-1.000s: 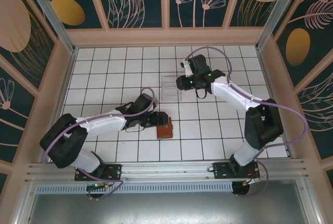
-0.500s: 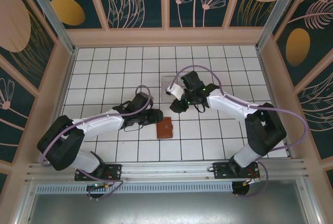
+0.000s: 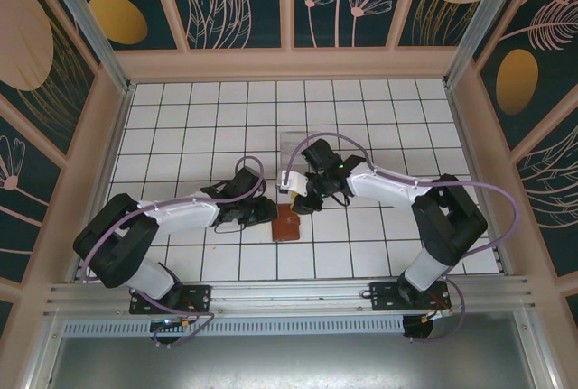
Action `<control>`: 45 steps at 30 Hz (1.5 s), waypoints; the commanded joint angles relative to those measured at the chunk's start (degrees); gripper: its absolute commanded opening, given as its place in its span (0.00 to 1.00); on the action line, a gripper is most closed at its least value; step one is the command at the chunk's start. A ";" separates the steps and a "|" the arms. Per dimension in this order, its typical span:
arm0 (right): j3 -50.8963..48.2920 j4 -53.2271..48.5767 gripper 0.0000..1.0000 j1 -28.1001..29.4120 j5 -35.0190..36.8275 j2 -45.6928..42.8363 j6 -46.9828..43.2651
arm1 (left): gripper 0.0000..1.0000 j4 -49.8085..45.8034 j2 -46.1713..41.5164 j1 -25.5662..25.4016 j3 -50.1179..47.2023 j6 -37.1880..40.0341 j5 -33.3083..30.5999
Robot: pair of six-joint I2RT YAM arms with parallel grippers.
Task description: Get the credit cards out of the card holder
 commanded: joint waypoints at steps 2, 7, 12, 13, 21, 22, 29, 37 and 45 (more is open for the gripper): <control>-1.84 -1.47 0.33 1.91 -1.87 0.37 -4.64 | 0.28 0.11 0.92 0.15 -1.10 0.26 0.60; -2.22 -1.53 0.32 3.37 -2.54 1.94 -5.39 | 0.26 0.00 1.24 0.23 -1.50 0.40 0.76; -1.64 -1.82 0.36 4.42 -1.84 4.50 -5.36 | 0.25 -0.03 1.29 0.23 -1.49 0.33 0.97; -1.41 -1.82 0.36 4.63 -1.45 4.93 -5.26 | 0.24 0.00 1.32 0.25 -1.54 0.31 0.93; 0.14 -2.10 0.43 5.71 1.36 7.51 -4.29 | 0.19 0.14 2.05 0.28 -1.63 0.59 1.51; 0.50 -2.49 0.44 5.72 1.59 7.87 -4.04 | 0.19 0.17 2.06 0.29 -1.68 0.65 1.59; 1.49 -2.66 0.45 6.24 3.40 8.55 -2.73 | 0.15 -0.37 2.75 0.23 -1.32 1.45 1.69; 4.09 -4.78 0.47 6.76 4.37 10.09 -2.01 | 0.14 -0.42 3.54 0.31 -1.19 1.91 2.13; 5.91 -6.94 0.45 7.45 4.54 12.79 -1.48 | 0.14 -0.17 3.84 0.30 -1.37 2.00 2.38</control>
